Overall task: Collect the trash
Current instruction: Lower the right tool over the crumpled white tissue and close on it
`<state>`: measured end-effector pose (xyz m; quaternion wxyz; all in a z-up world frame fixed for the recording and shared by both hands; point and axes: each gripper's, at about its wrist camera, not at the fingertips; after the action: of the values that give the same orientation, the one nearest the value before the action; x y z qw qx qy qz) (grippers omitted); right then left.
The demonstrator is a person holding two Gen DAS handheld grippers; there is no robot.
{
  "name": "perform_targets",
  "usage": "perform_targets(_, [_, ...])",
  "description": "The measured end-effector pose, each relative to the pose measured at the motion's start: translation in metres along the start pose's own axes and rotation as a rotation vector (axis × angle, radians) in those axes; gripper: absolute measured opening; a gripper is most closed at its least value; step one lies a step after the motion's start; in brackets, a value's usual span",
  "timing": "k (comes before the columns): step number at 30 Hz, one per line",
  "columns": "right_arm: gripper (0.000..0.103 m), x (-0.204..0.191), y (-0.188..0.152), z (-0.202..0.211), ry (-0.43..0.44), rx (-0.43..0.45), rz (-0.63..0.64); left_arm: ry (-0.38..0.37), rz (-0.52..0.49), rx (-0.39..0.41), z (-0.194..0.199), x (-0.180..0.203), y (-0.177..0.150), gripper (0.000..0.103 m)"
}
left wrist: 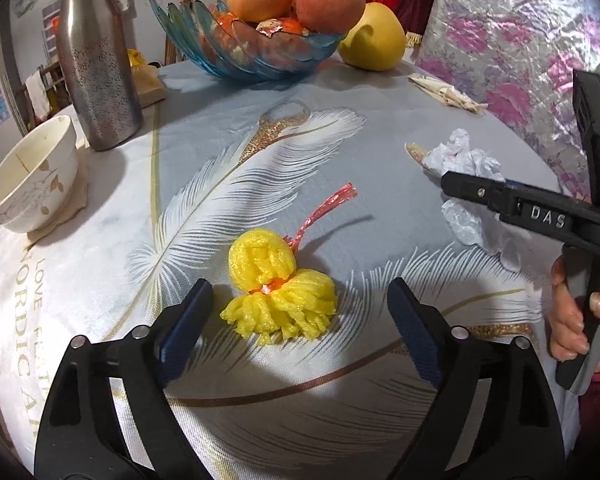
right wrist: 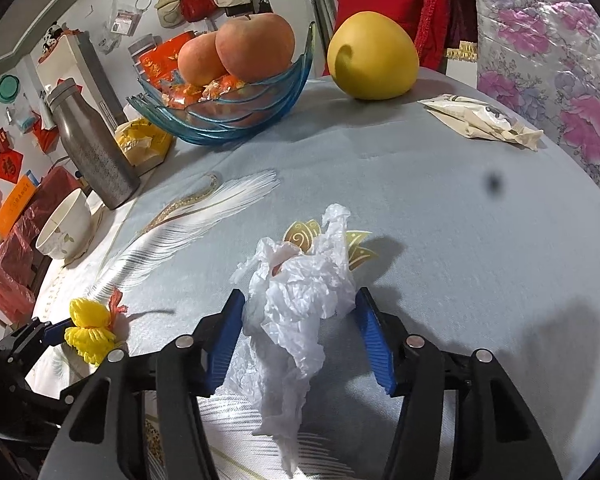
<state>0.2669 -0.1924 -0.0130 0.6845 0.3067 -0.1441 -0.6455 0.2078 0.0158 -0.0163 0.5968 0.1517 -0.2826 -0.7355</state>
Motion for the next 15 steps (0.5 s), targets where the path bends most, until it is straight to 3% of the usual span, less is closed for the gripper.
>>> perform_targets(11, [0.054, -0.001, 0.001, -0.001, -0.015, 0.001, 0.005, 0.086, 0.070, 0.010, -0.001, -0.010, 0.003, 0.087])
perform_targets(14, [0.044, 0.001, 0.001, 0.000, -0.034, 0.004, -0.006, 0.110, 0.082, 0.009, -0.001, -0.010, 0.004, 0.086])
perform_targets(15, [0.034, 0.002, 0.001, 0.000, -0.044, 0.005, -0.012, 0.120, 0.086, 0.011, 0.000, -0.011, 0.004, 0.083])
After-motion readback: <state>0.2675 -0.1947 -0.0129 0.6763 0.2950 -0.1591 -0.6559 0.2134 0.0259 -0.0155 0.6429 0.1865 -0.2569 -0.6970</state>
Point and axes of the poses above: each gripper's, at about its wrist camera, not at the fingertips, and z roughly against the way its jaws point, x to its right, y to its top, and after that the axes turned 1 degree about -z, right-handed
